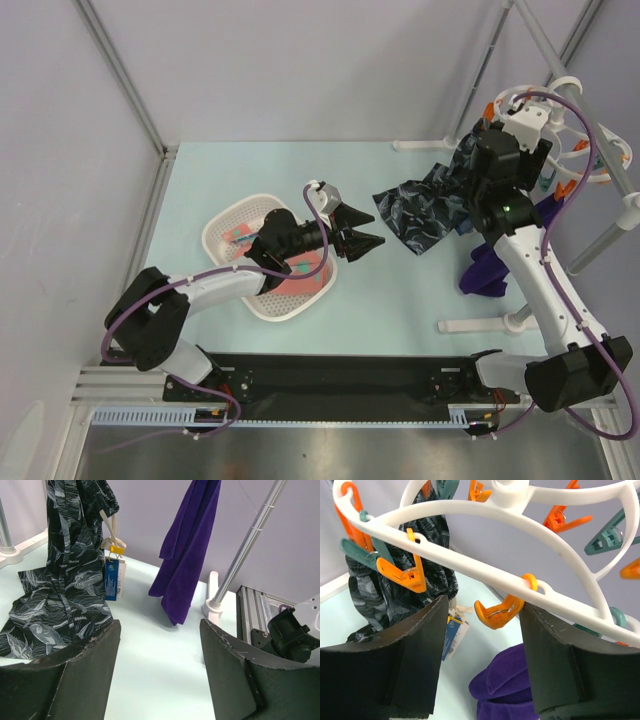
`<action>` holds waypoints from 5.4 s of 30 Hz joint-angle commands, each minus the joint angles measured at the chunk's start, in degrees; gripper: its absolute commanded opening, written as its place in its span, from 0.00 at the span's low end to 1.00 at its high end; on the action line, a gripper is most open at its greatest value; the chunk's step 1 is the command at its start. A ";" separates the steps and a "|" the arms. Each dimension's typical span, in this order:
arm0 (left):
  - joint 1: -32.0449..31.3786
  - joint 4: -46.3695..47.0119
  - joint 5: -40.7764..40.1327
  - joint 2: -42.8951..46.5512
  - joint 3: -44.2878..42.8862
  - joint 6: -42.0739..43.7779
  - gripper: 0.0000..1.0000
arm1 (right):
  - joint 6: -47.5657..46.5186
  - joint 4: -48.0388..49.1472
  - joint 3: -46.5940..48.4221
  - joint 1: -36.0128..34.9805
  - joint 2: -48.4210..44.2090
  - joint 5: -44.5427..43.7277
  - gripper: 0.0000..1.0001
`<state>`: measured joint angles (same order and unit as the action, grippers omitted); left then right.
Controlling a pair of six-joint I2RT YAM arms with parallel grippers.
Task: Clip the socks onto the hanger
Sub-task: Open the clamp at the hanger, then pick up the sock from the bin.
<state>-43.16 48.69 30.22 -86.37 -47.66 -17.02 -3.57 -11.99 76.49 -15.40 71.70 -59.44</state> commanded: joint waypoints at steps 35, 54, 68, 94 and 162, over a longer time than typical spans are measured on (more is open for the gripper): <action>0.62 2.73 2.04 -0.91 -1.12 -1.27 0.70 | -2.84 6.53 -2.65 1.25 -4.37 2.57 0.61; 0.62 2.64 2.30 -0.91 -1.12 -1.27 0.70 | -2.32 7.60 -2.40 1.60 -3.50 5.12 0.37; 0.62 1.41 1.17 -0.12 -1.73 -2.58 0.68 | 2.42 0.21 0.15 1.69 -2.97 5.12 0.00; 25.84 -63.18 -23.90 15.27 -9.03 -8.20 0.78 | 9.37 -14.73 8.85 1.86 0.54 17.60 0.00; 3.87 -58.78 -26.70 16.22 0.47 -17.62 0.00 | 10.96 -13.94 5.78 1.51 -1.04 20.94 0.00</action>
<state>-38.89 -8.21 4.19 -75.61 -44.58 -36.49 7.49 -24.67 82.56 -13.02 70.70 -41.08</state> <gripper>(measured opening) 0.008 0.326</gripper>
